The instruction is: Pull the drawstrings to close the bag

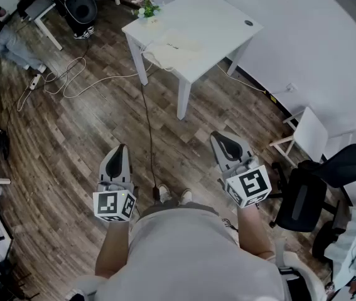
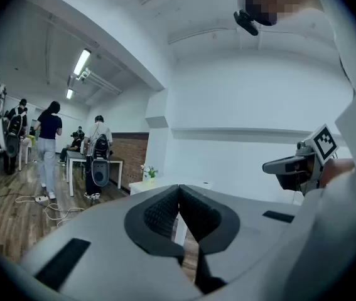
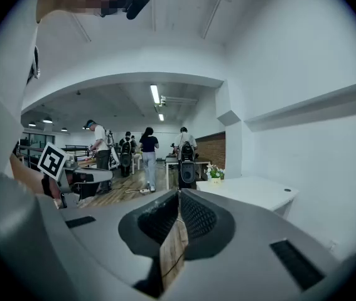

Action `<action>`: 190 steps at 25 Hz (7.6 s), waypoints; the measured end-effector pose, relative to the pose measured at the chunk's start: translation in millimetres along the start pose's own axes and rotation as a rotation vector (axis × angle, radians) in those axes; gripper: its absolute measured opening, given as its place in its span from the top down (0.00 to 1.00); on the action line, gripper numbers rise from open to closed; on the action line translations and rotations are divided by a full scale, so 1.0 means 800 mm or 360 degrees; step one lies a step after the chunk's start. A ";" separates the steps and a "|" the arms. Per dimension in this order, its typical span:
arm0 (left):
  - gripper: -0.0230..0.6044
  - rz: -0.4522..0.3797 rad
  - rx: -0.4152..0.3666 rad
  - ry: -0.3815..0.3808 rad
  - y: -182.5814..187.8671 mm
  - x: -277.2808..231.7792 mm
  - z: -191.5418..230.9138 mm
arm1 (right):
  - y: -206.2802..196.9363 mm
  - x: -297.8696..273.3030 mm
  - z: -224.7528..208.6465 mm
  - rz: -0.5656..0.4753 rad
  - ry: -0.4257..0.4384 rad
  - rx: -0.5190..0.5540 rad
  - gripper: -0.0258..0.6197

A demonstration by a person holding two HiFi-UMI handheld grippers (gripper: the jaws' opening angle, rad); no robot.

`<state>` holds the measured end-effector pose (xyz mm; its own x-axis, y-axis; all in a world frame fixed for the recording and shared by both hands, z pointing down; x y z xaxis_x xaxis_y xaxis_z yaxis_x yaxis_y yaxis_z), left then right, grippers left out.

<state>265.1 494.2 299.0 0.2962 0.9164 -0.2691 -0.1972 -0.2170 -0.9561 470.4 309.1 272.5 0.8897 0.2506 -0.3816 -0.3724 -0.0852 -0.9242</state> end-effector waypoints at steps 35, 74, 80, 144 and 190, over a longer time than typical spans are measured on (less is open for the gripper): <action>0.94 0.0218 -0.0001 -0.0133 0.075 -0.401 0.243 | -0.070 -0.486 -0.218 0.0477 -0.0167 -0.0759 0.90; 0.67 0.1240 0.0580 -0.1269 -0.101 -0.964 0.395 | -0.166 -0.712 -0.269 0.0205 -0.0581 -0.2195 0.71; 0.92 0.1141 0.0817 -0.1352 -0.111 -0.975 0.403 | -0.173 -0.719 -0.275 -0.0075 -0.0494 -0.2305 0.89; 0.93 0.0692 0.0117 -0.0769 0.018 -0.924 0.491 | -0.182 -0.777 -0.273 -0.1062 -0.0130 -0.2723 0.89; 0.94 0.0029 0.0772 -0.0874 0.278 -0.904 0.462 | 0.101 -0.488 -0.420 -0.0574 -0.1745 -0.1190 0.90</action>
<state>-338.5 -92.3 324.2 -0.1971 0.9782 -0.0655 -0.6268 -0.1771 -0.7588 181.7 -119.5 340.8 0.1136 0.9655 -0.2344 0.3729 -0.2601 -0.8907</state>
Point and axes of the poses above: the fingertips, and each gripper's own axes: x backward along the fingers, z to its left, y out of its top, the point moved 5 cm from there along x, backward along the fingers, and after that the axes turned 10 degrees about z, right-handed, at the moved point
